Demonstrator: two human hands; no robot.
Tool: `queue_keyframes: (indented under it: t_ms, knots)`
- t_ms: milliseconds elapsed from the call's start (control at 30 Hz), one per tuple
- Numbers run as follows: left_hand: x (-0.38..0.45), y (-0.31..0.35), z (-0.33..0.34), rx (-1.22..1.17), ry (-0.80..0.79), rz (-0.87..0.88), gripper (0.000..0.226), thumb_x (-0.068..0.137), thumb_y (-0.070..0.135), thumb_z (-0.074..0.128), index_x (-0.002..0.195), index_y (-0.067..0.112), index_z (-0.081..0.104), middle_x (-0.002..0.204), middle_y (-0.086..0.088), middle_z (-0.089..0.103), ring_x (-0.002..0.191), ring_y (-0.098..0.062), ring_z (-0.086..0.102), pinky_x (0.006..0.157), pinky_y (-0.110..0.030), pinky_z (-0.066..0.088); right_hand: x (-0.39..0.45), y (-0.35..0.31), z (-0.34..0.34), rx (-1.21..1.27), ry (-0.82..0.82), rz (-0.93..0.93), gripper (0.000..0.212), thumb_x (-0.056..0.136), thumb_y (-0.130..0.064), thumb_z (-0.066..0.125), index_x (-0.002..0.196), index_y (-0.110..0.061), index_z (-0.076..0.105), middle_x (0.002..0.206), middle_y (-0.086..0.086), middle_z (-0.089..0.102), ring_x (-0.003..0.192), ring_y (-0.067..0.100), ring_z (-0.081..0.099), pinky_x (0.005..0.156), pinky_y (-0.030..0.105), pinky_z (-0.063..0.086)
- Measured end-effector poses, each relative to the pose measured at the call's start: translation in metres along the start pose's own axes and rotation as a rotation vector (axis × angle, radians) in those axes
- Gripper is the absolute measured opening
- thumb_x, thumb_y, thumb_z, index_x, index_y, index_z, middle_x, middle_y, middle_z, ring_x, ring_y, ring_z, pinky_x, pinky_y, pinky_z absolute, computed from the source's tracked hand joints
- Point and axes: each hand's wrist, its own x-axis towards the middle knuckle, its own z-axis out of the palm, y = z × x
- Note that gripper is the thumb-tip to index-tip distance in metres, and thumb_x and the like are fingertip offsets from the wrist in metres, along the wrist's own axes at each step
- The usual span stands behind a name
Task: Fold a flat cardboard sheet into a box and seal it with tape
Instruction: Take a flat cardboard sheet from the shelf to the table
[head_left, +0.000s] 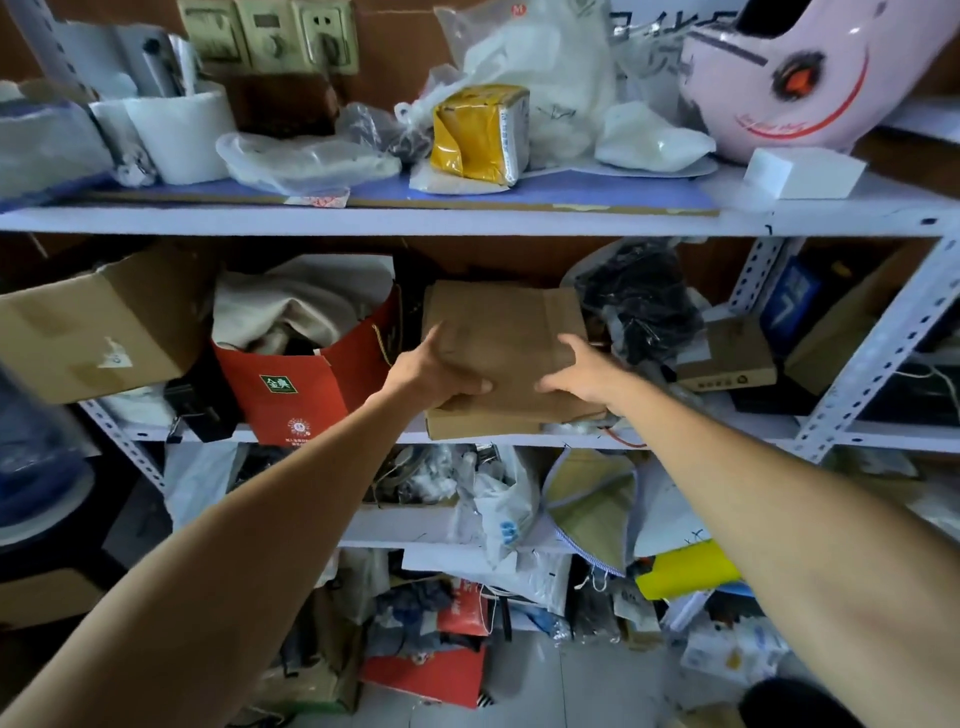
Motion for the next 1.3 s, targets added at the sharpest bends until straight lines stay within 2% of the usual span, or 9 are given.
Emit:
queue_keyframes:
  t_ms: [100, 200, 333, 567, 667, 800, 967, 1067, 1300]
  knots:
    - [-0.016, 0.01, 0.009, 0.04, -0.067, 0.083, 0.086, 0.063, 0.058, 0.081, 0.138, 0.05, 0.041, 0.119, -0.001, 0.062, 0.078, -0.009, 0.061, 0.063, -0.012, 0.05, -0.023, 0.018, -0.003, 0.029, 0.034, 0.012, 0.105, 0.073, -0.032, 0.084, 0.155, -0.032, 0.018, 0.159, 0.007, 0.029, 0.139, 0.027, 0.037, 0.112, 0.041, 0.035]
    - [-0.036, 0.017, 0.025, 0.105, -0.065, 0.193, 0.086, 0.061, 0.066, 0.077, 0.138, 0.047, 0.042, 0.123, -0.008, 0.062, 0.112, -0.029, 0.057, 0.094, -0.036, 0.052, -0.064, 0.037, -0.012, 0.056, 0.088, 0.062, 0.112, 0.068, -0.046, 0.086, 0.155, -0.037, 0.015, 0.161, 0.002, 0.023, 0.143, 0.026, 0.031, 0.115, 0.044, 0.033]
    - [-0.072, 0.018, 0.051, 0.013, -0.093, 0.305, 0.086, 0.066, 0.065, 0.078, 0.141, 0.049, 0.04, 0.11, -0.007, 0.05, 0.096, -0.031, 0.06, 0.089, -0.037, 0.056, -0.134, 0.064, -0.011, 0.055, 0.331, 0.145, 0.101, 0.073, -0.061, 0.076, 0.154, -0.039, 0.019, 0.16, 0.005, 0.025, 0.142, 0.028, 0.034, 0.111, 0.044, 0.036]
    - [-0.129, 0.007, 0.104, 0.081, -0.35, 0.551, 0.104, 0.064, 0.061, 0.082, 0.149, 0.05, 0.023, 0.125, -0.015, 0.047, 0.103, -0.039, 0.06, 0.091, -0.043, 0.05, -0.262, 0.106, 0.054, 0.003, 0.655, 0.347, 0.094, 0.074, -0.06, 0.074, 0.152, -0.033, 0.029, 0.147, 0.002, 0.046, 0.133, 0.025, 0.046, 0.101, 0.032, 0.039]
    - [-0.175, 0.018, 0.125, 0.052, -0.463, 0.659, 0.105, 0.063, 0.055, 0.085, 0.147, 0.052, 0.022, 0.124, -0.013, 0.043, 0.101, -0.038, 0.06, 0.092, -0.044, 0.05, -0.321, 0.122, 0.067, -0.06, 0.718, 0.485, 0.097, 0.073, -0.061, 0.075, 0.152, -0.035, 0.025, 0.145, 0.011, 0.04, 0.129, 0.03, 0.046, 0.1, 0.036, 0.043]
    - [-0.242, 0.034, 0.166, -0.027, -0.591, 0.829, 0.111, 0.059, 0.054, 0.089, 0.148, 0.051, 0.023, 0.118, -0.003, 0.033, 0.106, -0.038, 0.058, 0.093, -0.045, 0.05, -0.412, 0.154, 0.08, -0.04, 0.808, 0.676, 0.101, 0.071, -0.06, 0.075, 0.15, -0.042, 0.016, 0.145, 0.012, 0.01, 0.13, 0.038, 0.038, 0.104, 0.045, 0.045]
    - [-0.355, 0.062, 0.231, -0.108, -0.842, 1.051, 0.117, 0.058, 0.065, 0.082, 0.154, 0.043, 0.021, 0.149, -0.01, 0.035, 0.133, -0.033, 0.043, 0.099, -0.044, 0.045, -0.545, 0.186, 0.109, 0.087, 1.115, 0.878, 0.097, 0.067, -0.057, 0.08, 0.147, -0.045, 0.025, 0.132, 0.002, 0.018, 0.121, 0.031, 0.044, 0.102, 0.04, 0.048]
    - [-0.447, 0.074, 0.26, -0.184, -0.86, 1.098, 0.104, 0.07, 0.06, 0.077, 0.154, 0.045, 0.018, 0.14, -0.009, 0.045, 0.128, -0.033, 0.05, 0.097, -0.045, 0.048, -0.627, 0.195, 0.132, 0.149, 1.312, 1.016, 0.088, 0.068, -0.058, 0.08, 0.142, -0.044, 0.034, 0.117, -0.005, 0.019, 0.113, 0.021, 0.044, 0.102, 0.035, 0.046]
    - [-0.631, 0.085, 0.308, -0.071, -1.107, 1.358, 0.095, 0.07, 0.06, 0.077, 0.15, 0.052, 0.025, 0.108, 0.005, 0.039, 0.097, -0.026, 0.061, 0.079, -0.03, 0.044, -0.789, 0.231, 0.176, 0.151, 1.535, 1.282, 0.089, 0.064, -0.064, 0.077, 0.139, -0.05, 0.032, 0.122, -0.008, 0.016, 0.115, 0.024, 0.052, 0.094, 0.039, 0.053]
